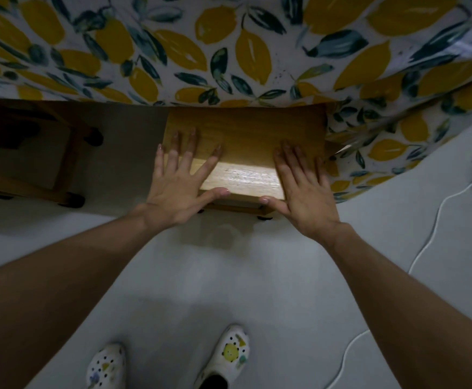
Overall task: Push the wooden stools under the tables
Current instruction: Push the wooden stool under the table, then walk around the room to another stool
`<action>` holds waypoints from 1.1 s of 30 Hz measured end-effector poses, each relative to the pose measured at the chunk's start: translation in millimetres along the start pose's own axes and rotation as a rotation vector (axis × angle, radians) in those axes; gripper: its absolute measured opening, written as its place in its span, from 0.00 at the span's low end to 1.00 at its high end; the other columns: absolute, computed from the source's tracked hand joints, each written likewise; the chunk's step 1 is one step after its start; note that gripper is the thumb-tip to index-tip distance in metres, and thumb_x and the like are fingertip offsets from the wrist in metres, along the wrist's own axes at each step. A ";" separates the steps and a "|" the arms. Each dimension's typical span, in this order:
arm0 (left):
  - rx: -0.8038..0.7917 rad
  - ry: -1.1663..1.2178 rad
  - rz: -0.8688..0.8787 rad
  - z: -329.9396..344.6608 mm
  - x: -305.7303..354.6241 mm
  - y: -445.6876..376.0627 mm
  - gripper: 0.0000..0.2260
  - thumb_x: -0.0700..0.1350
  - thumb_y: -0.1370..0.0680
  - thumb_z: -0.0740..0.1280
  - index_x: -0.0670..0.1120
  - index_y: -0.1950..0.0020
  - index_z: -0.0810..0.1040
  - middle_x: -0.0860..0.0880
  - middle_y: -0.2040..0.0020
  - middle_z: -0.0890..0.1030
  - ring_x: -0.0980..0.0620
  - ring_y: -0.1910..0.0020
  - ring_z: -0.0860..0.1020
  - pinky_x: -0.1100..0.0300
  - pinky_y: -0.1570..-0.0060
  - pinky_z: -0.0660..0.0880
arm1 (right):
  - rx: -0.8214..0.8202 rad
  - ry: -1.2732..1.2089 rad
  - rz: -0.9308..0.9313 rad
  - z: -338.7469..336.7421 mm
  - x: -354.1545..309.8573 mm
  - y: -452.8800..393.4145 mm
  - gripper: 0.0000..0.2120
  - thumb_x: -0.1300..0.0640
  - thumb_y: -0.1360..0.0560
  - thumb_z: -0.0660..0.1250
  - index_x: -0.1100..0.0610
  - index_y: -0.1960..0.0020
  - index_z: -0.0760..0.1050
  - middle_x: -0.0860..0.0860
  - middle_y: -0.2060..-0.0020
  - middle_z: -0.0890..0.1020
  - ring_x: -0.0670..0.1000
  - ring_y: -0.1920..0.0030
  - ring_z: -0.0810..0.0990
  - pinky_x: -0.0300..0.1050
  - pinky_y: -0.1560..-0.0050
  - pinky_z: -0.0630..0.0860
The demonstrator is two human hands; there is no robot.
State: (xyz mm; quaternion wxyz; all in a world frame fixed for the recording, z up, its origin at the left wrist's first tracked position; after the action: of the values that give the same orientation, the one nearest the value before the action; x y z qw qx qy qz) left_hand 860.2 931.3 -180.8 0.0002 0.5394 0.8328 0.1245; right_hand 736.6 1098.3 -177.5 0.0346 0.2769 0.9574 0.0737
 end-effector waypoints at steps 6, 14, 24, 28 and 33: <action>-0.012 -0.010 0.002 -1.5 -0.7 -0.6 0.34 0.74 0.27 0.43 0.64 0.26 0.35 0.44 0.23 0.34 0.39 0.25 0.33 0.38 0.28 0.36 | -0.005 -0.009 0.023 0.0 -0.1 0.1 0.43 0.27 0.26 0.41 0.53 0.21 0.47 0.51 0.21 0.51 0.52 0.21 0.47 0.61 0.24 0.44; -0.053 0.027 0.007 0.0 -2.1 0.0 0.34 0.74 0.28 0.43 0.66 0.27 0.33 0.44 0.24 0.32 0.40 0.26 0.31 0.40 0.30 0.32 | -0.014 0.001 0.035 1.8 -1.5 1.5 0.43 0.27 0.26 0.41 0.53 0.21 0.45 0.52 0.21 0.50 0.53 0.21 0.46 0.62 0.24 0.47; -0.068 0.038 0.008 -0.1 -2.8 3.5 0.34 0.74 0.28 0.43 0.66 0.27 0.33 0.45 0.25 0.29 0.40 0.27 0.29 0.40 0.29 0.33 | -0.048 -0.025 0.058 4.1 -5.6 2.1 0.43 0.28 0.26 0.40 0.53 0.21 0.42 0.51 0.20 0.46 0.52 0.21 0.41 0.58 0.25 0.37; -0.190 0.042 -0.011 2.3 -1.7 2.8 0.34 0.73 0.28 0.44 0.65 0.28 0.31 0.45 0.26 0.26 0.39 0.28 0.27 0.41 0.30 0.32 | -0.167 -0.088 0.085 -0.6 -8.0 1.4 0.42 0.28 0.25 0.43 0.52 0.21 0.37 0.50 0.21 0.41 0.51 0.22 0.37 0.60 0.24 0.37; -0.328 -0.043 0.067 -24.2 11.6 11.9 0.30 0.66 0.22 0.45 0.59 0.25 0.35 0.42 0.23 0.36 0.40 0.26 0.32 0.41 0.32 0.30 | -0.329 -0.269 0.231 -38.9 -16.6 14.5 0.39 0.33 0.22 0.48 0.54 0.21 0.40 0.54 0.21 0.46 0.57 0.22 0.43 0.57 0.23 0.42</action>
State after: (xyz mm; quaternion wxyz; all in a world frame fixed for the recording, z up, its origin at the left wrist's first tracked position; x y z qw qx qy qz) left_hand 862.8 941.3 -153.3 0.1017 0.5620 0.7827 0.2472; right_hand 754.0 1096.8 -136.3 0.1977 0.3826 0.8813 0.1947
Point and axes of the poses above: each hand's wrist, its own y-axis away from the middle knuckle, its own z-axis out of the palm, x = y × z, the point moved 9 cm from there along -y, towards the middle knuckle
